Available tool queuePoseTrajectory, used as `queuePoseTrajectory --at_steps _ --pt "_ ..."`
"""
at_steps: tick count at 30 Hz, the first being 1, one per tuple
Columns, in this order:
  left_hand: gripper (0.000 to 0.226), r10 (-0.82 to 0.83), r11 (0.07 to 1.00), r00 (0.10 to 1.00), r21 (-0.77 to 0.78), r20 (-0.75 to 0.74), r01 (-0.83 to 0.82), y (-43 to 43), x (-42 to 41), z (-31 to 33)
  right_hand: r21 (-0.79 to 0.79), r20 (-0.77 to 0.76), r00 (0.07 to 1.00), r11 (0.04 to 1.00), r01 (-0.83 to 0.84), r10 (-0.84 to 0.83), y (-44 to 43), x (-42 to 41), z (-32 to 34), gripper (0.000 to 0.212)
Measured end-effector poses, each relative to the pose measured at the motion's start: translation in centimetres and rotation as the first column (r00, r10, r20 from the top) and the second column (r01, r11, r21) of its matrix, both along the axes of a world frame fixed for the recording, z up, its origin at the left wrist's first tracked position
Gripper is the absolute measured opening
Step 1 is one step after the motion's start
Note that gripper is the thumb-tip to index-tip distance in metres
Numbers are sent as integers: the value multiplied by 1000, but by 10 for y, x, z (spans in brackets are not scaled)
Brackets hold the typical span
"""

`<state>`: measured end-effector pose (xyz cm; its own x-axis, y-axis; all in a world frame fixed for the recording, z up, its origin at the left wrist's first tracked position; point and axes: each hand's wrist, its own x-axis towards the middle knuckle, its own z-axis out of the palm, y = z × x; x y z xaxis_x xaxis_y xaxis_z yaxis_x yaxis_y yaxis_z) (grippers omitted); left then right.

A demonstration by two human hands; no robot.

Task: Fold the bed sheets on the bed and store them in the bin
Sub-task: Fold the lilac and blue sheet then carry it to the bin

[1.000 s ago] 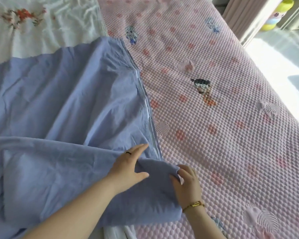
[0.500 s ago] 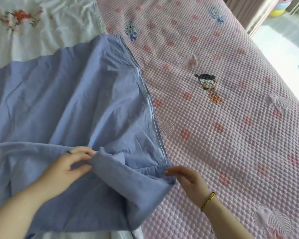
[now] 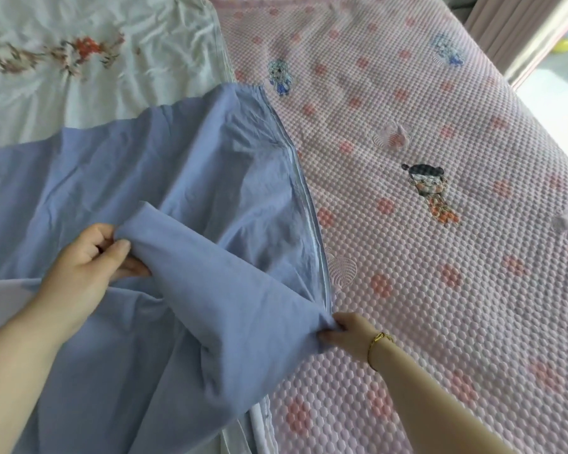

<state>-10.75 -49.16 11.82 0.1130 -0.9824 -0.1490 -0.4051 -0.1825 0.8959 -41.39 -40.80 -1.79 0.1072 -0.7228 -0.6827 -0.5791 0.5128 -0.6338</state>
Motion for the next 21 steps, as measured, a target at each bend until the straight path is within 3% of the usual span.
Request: queuePoseTrajectory --at_steps 3,6,9,11,12,15,17,18,19,21 --pt "31 77 996 993 -28 -85 -79 -23 -4 1 -40 125 981 987 154 -148 -4 -14 25 25" --pt "30 43 998 988 -42 -146 -49 -47 -34 5 -229 -127 992 973 -18 -12 -2 -54 61 34" --pt "30 -59 997 993 -48 -105 54 -72 -90 1 -322 -355 934 931 -170 47 14 -102 89 49" --pt "30 -104 994 994 -47 -42 102 -91 -127 -4 -379 -381 923 920 -104 -52 25 -119 95 68" --pt "31 -131 990 991 -55 3 131 -101 -145 -7 -400 -366 924 915 -44 -115 30 -129 92 64" --pt "21 -235 958 942 -109 240 267 -119 -195 -10 -385 -344 921 922 41 -184 46 -144 71 52" --pt "12 -293 916 902 -178 316 360 -123 -222 -13 -301 -361 912 950 86 -196 50 -146 54 35" --pt "15 -316 901 887 -186 338 392 -125 -235 -19 -247 -395 894 961 121 -214 49 -146 44 42" --pt "20 -339 896 867 -157 364 416 -126 -243 -28 -227 -421 884 967 113 -202 51 -145 31 52" --pt "32 -417 883 759 24 501 469 -130 -248 -58 -90 -564 824 996 13 -62 48 -137 12 44"
